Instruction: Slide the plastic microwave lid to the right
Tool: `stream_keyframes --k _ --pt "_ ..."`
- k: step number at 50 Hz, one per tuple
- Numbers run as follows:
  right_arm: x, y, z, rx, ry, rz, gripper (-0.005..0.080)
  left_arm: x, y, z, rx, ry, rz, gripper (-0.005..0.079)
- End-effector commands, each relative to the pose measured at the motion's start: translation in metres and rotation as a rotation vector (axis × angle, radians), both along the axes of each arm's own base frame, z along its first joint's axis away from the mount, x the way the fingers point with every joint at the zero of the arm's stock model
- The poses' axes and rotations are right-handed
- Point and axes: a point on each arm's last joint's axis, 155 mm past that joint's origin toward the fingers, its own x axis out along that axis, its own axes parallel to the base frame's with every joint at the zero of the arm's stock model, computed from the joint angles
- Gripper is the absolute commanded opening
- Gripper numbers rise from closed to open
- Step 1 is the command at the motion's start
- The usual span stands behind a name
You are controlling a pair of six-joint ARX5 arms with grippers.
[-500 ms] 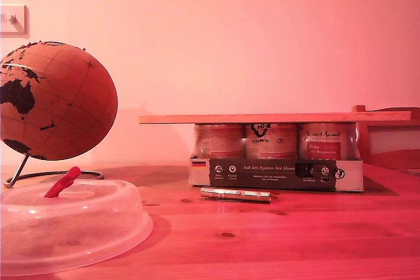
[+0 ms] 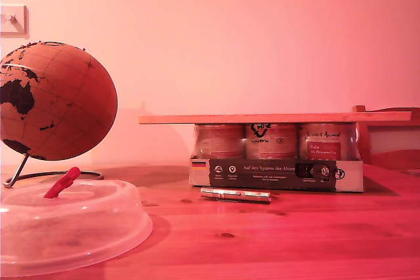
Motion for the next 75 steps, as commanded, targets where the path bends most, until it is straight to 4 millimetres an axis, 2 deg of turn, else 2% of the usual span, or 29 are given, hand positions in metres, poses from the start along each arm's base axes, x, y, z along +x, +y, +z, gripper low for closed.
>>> stream_keyframes --k 1,7,13,25,36,52,57,65,75 --pt "-0.01 0.012 0.025 -0.008 -0.05 0.06 -0.0012 0.0 -0.001 -0.002 -0.041 0.009 -0.009 -0.0021" --pt "-0.021 0.035 0.034 -0.028 -0.021 0.184 -0.0012 -0.001 -0.004 -0.006 -0.056 0.064 -0.028 -0.0021" --pt "-0.029 0.056 0.031 -0.032 0.057 0.303 -0.0012 0.0 -0.01 -0.013 -0.058 0.112 -0.061 -0.0021" --pt "-0.037 0.092 0.013 -0.023 0.206 0.491 -0.0012 0.008 -0.015 -0.027 -0.062 0.21 -0.081 -0.0021" --pt "-0.034 0.119 -0.009 -0.038 0.309 0.568 -0.0012 0.015 -0.018 -0.042 -0.053 0.283 -0.09 -0.0021" --pt "-0.049 0.179 -0.039 -0.198 0.369 0.681 -0.0012 0.022 -0.018 -0.055 -0.058 0.367 -0.085 -0.0021" --pt "-0.053 0.195 -0.049 -0.258 0.372 0.704 -0.0012 0.025 -0.015 -0.068 -0.062 0.457 -0.068 -0.0021" --pt "-0.054 0.204 -0.064 -0.321 0.398 0.688 -0.0012 0.032 -0.011 -0.099 -0.058 0.661 -0.041 -0.0021" --pt "-0.042 0.192 -0.07 -0.391 0.386 0.602 -0.0012 0.048 -0.008 -0.124 0.013 0.893 -0.046 -0.0021"
